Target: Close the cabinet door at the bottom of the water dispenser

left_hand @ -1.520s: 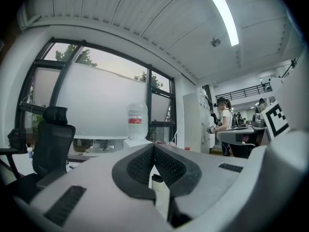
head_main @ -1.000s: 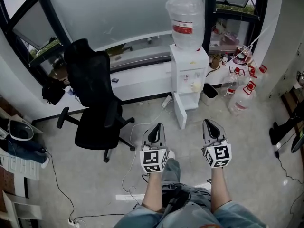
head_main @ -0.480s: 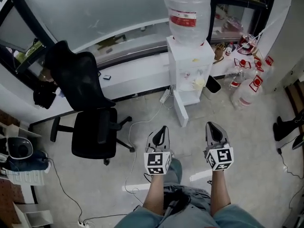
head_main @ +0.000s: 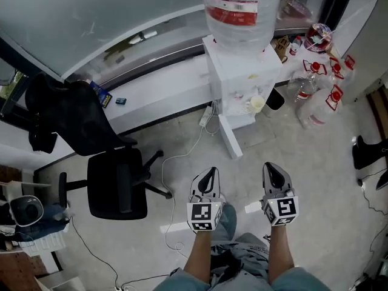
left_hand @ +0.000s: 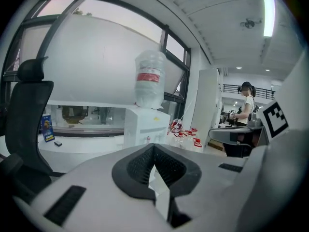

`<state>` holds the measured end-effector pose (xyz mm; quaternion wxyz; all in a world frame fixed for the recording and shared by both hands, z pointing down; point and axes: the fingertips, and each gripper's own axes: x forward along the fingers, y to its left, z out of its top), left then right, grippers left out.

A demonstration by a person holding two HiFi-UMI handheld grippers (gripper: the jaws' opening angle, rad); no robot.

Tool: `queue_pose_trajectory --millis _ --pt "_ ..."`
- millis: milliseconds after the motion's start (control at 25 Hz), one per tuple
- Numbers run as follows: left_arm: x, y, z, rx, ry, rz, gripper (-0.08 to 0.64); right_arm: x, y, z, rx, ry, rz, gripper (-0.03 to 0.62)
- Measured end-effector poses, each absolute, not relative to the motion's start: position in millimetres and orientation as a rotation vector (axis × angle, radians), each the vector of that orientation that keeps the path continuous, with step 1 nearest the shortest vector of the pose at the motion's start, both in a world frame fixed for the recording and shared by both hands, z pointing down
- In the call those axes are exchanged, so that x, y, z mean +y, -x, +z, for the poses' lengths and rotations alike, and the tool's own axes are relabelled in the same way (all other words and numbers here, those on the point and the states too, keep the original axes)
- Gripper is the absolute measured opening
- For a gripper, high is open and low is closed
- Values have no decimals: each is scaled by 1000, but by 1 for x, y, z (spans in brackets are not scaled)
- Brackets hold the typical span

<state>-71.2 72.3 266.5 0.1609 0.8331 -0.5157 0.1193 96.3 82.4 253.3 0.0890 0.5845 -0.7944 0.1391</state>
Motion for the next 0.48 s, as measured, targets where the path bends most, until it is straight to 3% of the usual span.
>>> queue_pose_trajectory --millis 480 --pt "34 64 358 -1405 -2265 388 11 51 -91 353 -2280 -1567 534 31"
